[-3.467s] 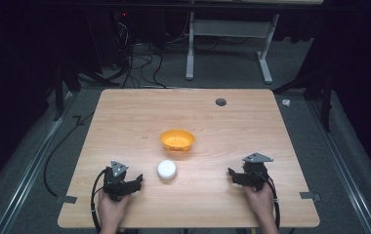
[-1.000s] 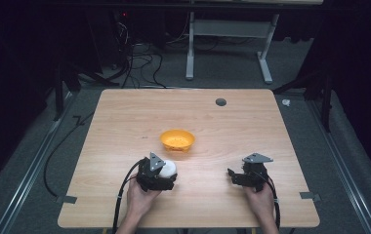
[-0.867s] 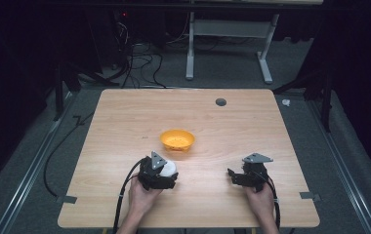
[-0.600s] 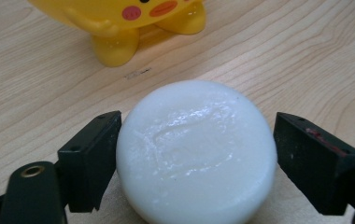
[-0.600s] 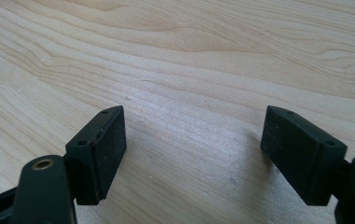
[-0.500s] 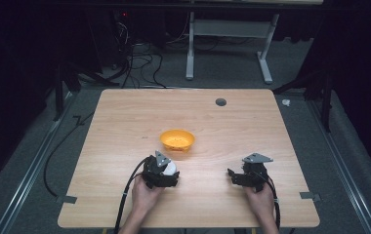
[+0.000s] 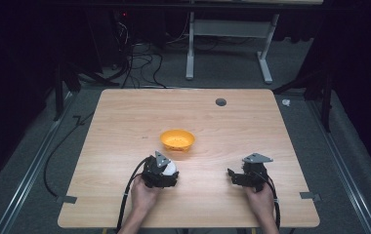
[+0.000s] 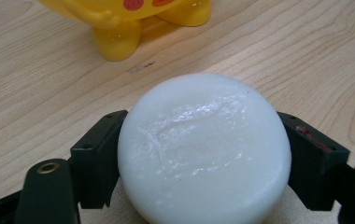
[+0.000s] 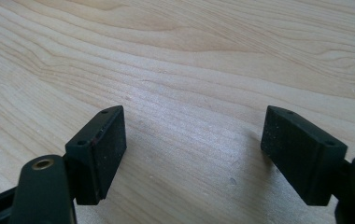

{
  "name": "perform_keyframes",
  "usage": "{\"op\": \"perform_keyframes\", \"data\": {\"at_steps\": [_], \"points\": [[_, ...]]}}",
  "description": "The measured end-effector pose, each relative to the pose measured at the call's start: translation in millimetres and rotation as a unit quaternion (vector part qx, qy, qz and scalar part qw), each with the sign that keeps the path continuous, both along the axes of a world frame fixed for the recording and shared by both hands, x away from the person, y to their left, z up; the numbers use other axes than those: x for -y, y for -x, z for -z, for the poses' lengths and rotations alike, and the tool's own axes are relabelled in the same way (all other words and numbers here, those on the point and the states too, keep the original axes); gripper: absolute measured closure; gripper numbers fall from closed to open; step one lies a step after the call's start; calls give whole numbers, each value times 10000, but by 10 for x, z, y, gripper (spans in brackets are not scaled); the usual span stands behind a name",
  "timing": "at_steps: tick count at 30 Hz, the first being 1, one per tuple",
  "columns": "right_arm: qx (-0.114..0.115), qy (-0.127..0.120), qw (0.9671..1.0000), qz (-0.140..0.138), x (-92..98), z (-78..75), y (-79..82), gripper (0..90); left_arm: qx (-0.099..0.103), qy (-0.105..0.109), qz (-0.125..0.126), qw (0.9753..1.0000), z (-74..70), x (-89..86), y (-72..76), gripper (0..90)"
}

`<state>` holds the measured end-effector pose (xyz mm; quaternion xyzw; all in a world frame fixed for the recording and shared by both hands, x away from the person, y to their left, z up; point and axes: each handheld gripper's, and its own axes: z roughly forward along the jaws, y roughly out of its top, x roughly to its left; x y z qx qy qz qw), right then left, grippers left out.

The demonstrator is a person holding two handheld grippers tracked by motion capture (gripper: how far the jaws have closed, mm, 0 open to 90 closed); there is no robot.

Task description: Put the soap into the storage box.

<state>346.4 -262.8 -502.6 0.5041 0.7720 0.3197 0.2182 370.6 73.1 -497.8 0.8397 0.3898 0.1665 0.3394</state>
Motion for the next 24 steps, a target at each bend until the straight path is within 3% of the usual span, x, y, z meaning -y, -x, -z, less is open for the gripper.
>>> {"op": "perform_keyframes", "data": {"at_steps": [5,16,24], "points": [[0,1,10000,1,0,0,0,231,-34,137,19,9999,-48,-26,10,236],[-3,14,10000,-28,-5,-1,-1,231,-46,279,80,9996,-321,-21,110,236],[0,1,10000,-88,-9,0,2,232,-47,341,108,9993,-422,-18,81,236]]}}
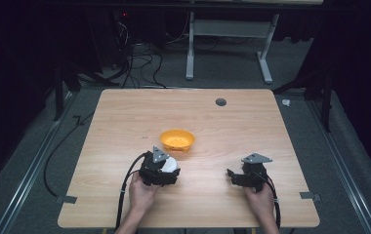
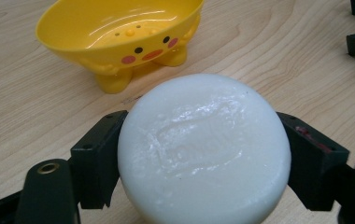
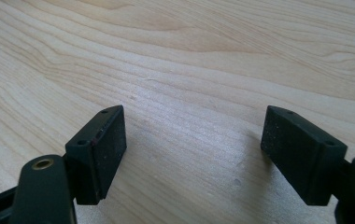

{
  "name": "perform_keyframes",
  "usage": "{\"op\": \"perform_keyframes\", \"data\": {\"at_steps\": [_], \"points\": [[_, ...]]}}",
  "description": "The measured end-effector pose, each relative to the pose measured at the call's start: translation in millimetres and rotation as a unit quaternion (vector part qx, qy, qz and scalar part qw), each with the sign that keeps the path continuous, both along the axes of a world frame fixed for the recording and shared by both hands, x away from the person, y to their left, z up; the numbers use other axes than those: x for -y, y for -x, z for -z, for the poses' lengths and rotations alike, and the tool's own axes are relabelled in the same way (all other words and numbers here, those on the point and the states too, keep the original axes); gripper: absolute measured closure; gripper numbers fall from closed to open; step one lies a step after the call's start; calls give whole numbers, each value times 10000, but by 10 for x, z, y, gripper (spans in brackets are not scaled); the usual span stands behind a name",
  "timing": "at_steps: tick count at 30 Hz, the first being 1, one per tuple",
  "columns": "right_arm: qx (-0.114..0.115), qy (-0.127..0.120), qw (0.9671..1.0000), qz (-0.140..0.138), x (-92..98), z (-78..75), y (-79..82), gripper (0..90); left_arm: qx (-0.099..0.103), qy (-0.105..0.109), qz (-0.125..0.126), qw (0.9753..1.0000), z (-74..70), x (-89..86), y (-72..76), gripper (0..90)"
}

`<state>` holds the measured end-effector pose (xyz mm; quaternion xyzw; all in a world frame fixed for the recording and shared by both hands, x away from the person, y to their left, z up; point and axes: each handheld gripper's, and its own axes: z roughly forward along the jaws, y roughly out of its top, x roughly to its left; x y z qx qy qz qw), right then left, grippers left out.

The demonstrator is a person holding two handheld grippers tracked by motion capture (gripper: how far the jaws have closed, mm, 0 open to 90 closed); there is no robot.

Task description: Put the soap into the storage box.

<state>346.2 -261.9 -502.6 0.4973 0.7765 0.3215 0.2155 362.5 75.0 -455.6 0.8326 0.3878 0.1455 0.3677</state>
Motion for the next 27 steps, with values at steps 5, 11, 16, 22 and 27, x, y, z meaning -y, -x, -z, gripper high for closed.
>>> {"op": "perform_keyframes", "data": {"at_steps": [5,11,16,22,27], "points": [[-4,-4,10000,6,0,0,1,232,26,-12,51,10000,-46,4,-10,236],[-17,-9,10000,51,4,-1,1,232,-62,227,79,9997,-132,-35,-78,236],[-9,-14,10000,43,5,0,0,232,-7,216,81,9997,-209,-37,-139,236],[-15,-21,10000,52,5,-1,0,232,62,225,79,9997,-291,-44,-204,236],[-8,-16,10000,47,6,-1,0,232,112,240,114,9996,-369,-34,-252,236]]}}
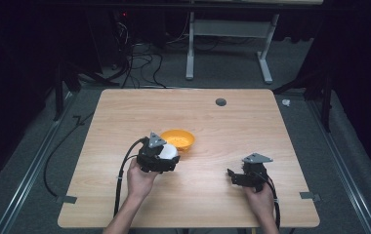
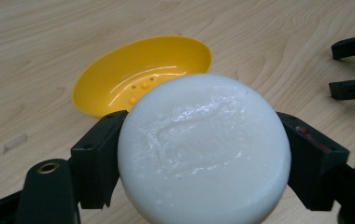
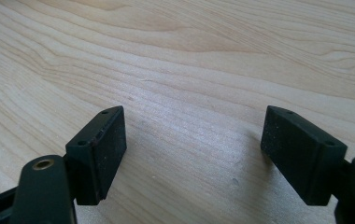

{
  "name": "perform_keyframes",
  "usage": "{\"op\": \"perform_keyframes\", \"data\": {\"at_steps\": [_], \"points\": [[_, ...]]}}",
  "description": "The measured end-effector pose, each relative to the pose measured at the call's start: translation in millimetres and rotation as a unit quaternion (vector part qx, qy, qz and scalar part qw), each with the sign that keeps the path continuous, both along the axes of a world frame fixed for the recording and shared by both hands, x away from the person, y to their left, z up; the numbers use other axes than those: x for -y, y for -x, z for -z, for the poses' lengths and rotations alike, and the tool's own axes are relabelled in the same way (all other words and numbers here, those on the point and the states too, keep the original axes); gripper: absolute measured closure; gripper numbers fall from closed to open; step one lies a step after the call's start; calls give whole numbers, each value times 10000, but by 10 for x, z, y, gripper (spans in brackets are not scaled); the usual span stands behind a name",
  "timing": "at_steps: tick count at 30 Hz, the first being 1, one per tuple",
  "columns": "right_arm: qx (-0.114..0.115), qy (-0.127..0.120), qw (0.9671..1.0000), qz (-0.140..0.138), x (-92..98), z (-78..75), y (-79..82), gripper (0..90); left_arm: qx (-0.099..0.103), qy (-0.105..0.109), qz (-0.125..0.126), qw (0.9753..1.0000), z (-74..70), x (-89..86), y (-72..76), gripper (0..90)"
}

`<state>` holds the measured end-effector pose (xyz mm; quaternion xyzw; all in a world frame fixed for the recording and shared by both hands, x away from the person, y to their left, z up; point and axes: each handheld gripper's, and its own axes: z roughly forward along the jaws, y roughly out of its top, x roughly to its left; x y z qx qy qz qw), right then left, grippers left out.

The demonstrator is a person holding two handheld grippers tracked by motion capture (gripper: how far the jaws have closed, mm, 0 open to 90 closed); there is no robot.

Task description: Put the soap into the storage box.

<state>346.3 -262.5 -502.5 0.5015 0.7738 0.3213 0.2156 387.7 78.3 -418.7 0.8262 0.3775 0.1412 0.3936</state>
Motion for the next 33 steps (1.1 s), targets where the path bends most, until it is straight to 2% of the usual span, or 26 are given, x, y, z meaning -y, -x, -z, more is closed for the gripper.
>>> {"op": "perform_keyframes", "data": {"at_steps": [8,10,15,17,25,30,33], "points": [[-3,-3,10000,5,0,0,0,232,25,10,27,10000,-59,37,-122,236],[-2,-3,10000,5,0,0,0,232,-36,52,33,10000,-65,38,-153,236],[-5,-5,10000,9,0,0,0,232,-27,4,-4,10000,-83,69,-254,236],[0,-1,10000,7,1,0,-1,232,-46,49,0,10000,-94,84,-298,236],[-8,-12,10000,16,-1,0,1,231,-50,-140,35,9999,-99,213,-486,236],[-10,-11,10000,16,0,0,2,231,-83,-141,7,9999,-82,265,-577,236],[-10,-13,10000,16,0,0,2,232,-95,-248,-21,9996,-60,289,-632,236]]}}
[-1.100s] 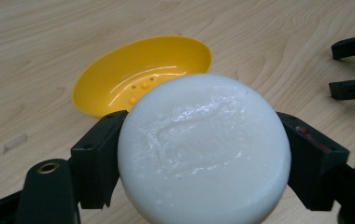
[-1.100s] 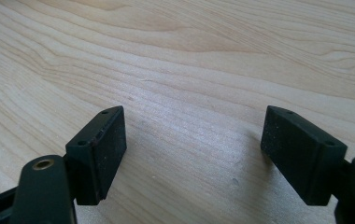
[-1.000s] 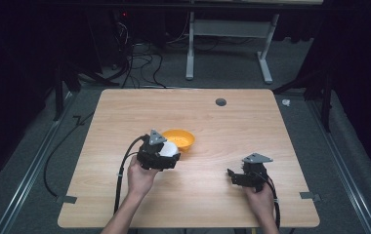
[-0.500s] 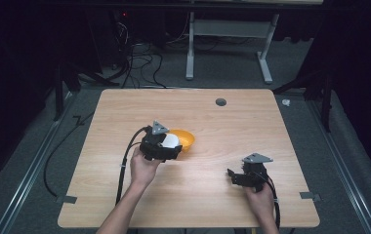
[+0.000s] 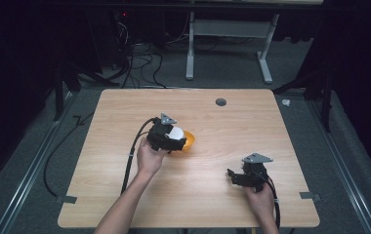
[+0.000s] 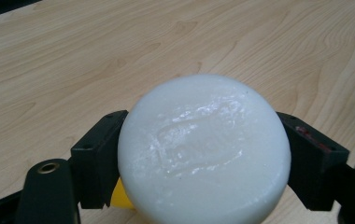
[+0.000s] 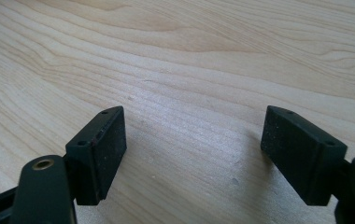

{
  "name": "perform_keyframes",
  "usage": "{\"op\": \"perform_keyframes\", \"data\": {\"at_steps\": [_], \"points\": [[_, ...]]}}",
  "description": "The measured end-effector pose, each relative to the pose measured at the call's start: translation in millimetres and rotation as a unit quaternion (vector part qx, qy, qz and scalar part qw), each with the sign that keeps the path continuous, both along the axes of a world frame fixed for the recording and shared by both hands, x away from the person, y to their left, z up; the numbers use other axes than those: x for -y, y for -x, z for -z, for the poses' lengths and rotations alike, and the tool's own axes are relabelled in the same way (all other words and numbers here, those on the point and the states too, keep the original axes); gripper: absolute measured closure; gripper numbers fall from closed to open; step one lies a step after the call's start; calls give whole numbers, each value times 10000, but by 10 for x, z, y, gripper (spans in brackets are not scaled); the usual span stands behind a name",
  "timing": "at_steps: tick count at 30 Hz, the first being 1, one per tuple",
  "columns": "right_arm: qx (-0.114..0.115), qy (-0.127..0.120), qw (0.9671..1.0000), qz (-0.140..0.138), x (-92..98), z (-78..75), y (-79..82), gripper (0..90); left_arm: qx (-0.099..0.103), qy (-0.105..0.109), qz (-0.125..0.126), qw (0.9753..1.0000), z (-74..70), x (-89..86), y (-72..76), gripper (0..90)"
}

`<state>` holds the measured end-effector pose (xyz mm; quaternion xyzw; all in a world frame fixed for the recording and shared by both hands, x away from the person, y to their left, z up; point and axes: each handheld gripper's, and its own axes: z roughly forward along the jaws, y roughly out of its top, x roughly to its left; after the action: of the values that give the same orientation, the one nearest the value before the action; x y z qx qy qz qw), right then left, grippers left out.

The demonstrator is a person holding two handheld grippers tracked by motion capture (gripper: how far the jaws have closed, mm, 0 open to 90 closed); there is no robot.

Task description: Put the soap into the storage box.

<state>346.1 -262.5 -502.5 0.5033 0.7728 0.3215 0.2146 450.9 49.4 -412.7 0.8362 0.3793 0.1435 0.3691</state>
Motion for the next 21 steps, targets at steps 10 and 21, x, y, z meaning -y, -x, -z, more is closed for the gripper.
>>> {"op": "perform_keyframes", "data": {"at_steps": [10,21], "points": [[0,-15,10000,-9,5,-1,-1,232,-48,-68,-187,9998,85,54,-170,236],[0,-20,10000,-6,7,-1,-2,232,-132,-306,-321,9989,234,111,-254,235]]}}
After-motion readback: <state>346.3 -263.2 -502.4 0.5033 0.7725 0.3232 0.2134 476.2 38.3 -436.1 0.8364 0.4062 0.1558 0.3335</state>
